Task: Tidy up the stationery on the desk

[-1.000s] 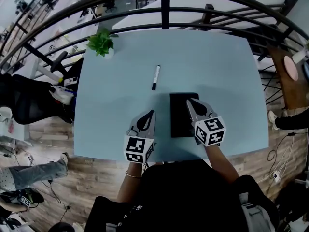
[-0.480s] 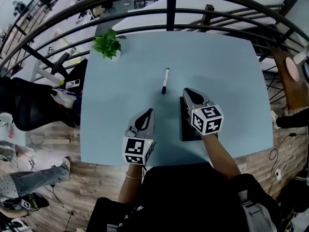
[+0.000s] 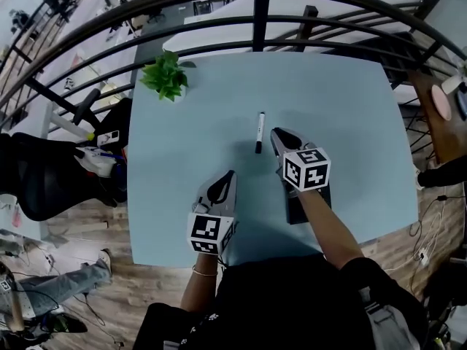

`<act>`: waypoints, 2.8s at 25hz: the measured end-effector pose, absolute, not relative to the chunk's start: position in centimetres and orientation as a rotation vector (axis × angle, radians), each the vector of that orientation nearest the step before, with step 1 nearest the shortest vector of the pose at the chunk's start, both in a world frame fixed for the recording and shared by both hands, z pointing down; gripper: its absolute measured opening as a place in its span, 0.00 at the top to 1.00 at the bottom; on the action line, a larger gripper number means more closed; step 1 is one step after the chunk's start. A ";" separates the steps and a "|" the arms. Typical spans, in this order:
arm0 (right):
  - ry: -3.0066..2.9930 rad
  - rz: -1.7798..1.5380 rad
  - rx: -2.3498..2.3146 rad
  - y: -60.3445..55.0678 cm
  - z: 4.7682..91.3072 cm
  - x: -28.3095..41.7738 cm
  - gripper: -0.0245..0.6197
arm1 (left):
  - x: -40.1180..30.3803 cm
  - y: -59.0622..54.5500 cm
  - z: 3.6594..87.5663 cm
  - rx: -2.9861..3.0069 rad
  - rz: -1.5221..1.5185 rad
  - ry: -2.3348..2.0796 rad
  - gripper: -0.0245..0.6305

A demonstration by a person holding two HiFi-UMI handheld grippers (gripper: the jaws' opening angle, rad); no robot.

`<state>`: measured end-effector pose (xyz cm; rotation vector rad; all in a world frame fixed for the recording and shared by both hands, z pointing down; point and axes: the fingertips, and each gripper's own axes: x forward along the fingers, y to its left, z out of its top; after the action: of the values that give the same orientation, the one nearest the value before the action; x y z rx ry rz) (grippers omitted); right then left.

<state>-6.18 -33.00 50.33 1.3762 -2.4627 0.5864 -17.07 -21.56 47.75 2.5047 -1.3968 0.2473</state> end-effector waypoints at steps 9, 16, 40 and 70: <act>-2.345 0.666 1.372 -36.1 54.5 -8.6 0.80 | -18.2 -23.4 49.4 2.482 0.202 -1.302 0.97; -2.222 0.721 1.403 -37.8 58.3 -8.7 0.76 | -19.7 -24.5 51.0 2.427 0.172 -1.285 0.97; -2.044 0.735 1.434 -38.2 61.8 -8.3 0.85 | -22.3 -24.4 51.9 2.359 0.185 -1.360 0.97; -2.128 0.766 1.675 -29.2 55.6 4.1 0.85 | -14.6 -20.5 49.6 2.482 0.278 -1.369 0.97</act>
<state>4.15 -29.22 55.64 1.6748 -2.1284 0.7660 -14.60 -20.50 49.57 2.4820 -1.3688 0.2775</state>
